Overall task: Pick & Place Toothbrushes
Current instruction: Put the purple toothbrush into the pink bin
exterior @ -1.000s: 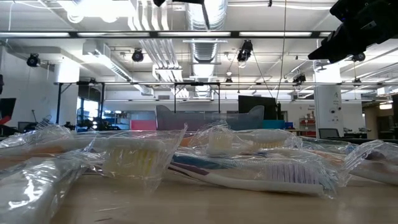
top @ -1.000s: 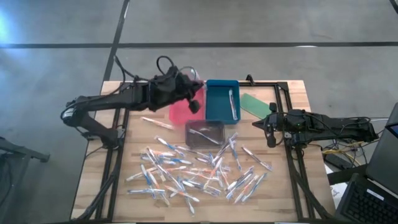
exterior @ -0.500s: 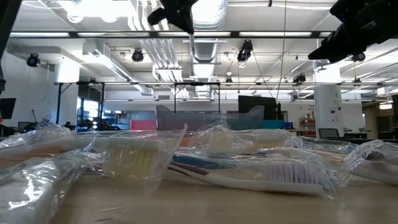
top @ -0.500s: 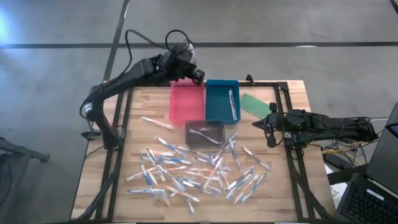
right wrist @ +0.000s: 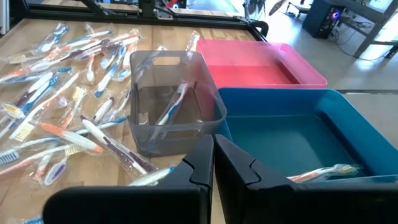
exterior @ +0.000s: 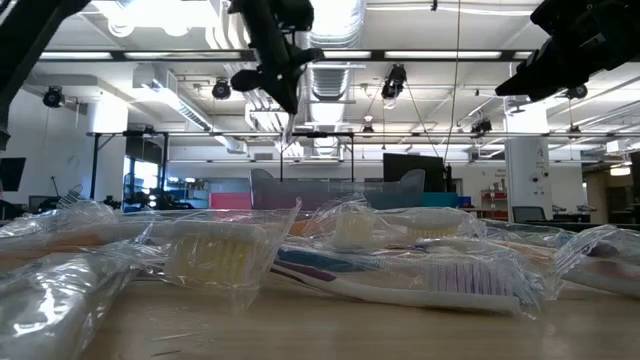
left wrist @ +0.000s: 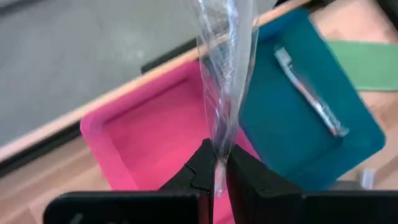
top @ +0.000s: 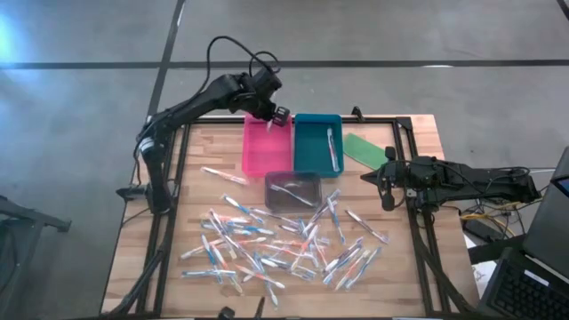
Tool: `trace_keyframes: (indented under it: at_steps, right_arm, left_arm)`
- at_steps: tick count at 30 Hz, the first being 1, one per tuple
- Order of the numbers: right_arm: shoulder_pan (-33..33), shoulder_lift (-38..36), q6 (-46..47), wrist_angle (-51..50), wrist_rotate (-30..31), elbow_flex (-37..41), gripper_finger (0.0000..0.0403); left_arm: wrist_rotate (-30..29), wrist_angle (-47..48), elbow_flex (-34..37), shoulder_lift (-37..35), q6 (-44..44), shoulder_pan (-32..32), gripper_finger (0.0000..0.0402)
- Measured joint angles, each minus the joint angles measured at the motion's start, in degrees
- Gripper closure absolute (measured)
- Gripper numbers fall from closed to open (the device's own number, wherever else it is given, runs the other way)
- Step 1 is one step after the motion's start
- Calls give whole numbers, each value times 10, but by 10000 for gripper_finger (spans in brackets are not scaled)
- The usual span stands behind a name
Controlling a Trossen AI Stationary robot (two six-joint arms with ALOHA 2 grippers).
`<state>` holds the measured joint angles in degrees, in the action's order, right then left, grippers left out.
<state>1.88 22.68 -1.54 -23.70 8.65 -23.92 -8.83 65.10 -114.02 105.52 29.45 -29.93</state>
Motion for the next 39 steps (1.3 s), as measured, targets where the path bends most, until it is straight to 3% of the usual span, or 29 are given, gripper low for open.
trace_keyframes:
  at_steps: [7,27,39]
  right_arm:
    - [0,0,0,0,0,0,394]
    - [0,0,0,0,0,0,394]
    - [0,0,0,0,0,0,394]
  left_arm:
    - [98,10,0,27,17,-29,375]
    - [133,69,1,146,37,-60,374]
    - [133,38,35,159,51,-63,374]
